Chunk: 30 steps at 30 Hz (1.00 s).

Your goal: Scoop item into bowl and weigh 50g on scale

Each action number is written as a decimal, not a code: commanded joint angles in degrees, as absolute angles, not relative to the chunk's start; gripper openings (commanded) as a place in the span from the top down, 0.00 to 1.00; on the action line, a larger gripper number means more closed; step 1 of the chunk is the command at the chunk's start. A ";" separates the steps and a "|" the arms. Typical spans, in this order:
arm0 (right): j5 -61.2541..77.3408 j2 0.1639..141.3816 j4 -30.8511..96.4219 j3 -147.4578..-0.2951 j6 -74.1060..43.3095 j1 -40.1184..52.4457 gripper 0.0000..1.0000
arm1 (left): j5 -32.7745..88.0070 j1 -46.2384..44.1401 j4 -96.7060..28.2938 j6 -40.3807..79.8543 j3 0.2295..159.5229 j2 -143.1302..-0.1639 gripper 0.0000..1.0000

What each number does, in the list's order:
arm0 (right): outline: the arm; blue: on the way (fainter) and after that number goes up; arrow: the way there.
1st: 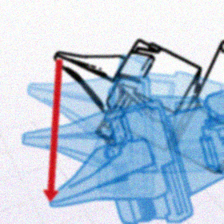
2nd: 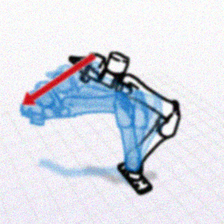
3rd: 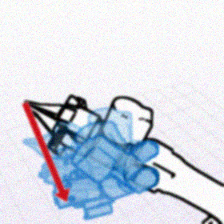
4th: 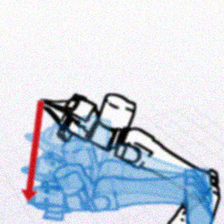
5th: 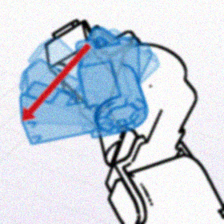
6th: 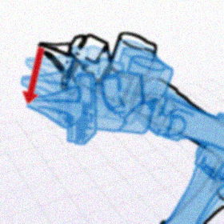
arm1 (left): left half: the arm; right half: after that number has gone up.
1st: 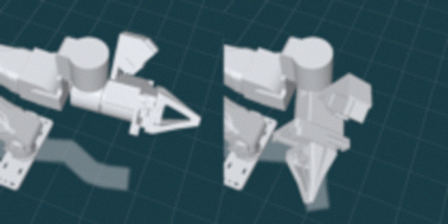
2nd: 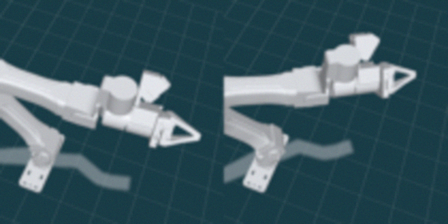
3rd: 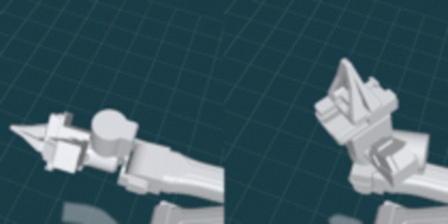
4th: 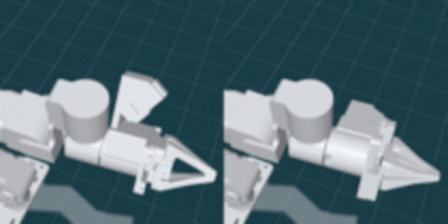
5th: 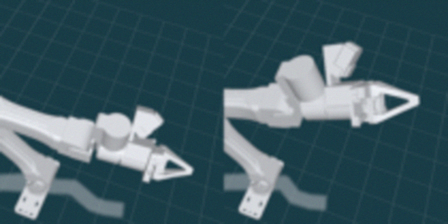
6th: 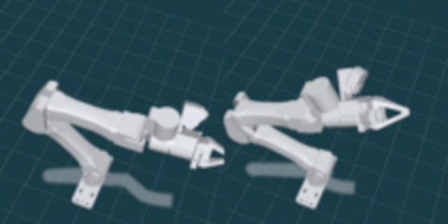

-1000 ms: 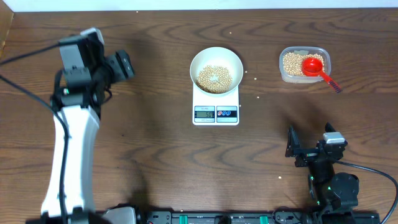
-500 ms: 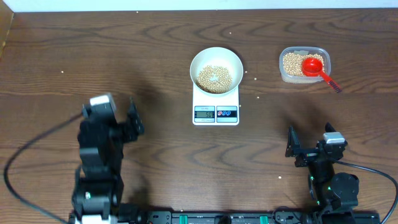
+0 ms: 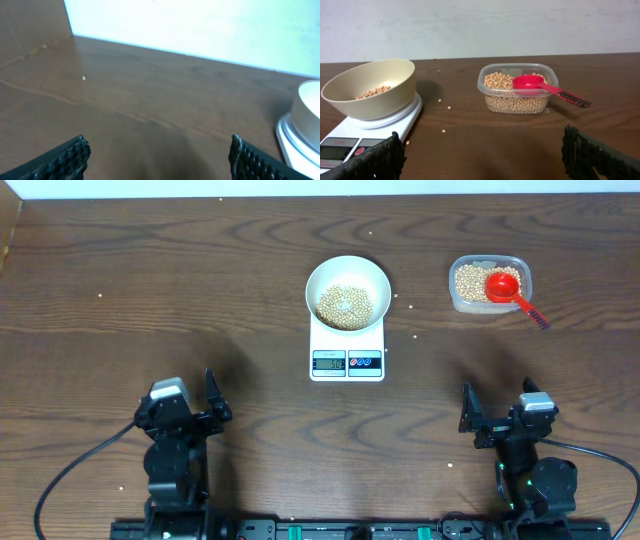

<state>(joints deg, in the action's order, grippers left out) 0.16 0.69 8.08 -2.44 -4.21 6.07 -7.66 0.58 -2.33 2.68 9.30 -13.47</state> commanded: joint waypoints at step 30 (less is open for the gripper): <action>-0.51 0.30 7.99 -2.07 -3.57 6.44 0.01 | -9.72 -4.38 -3.40 0.38 0.23 -3.27 0.09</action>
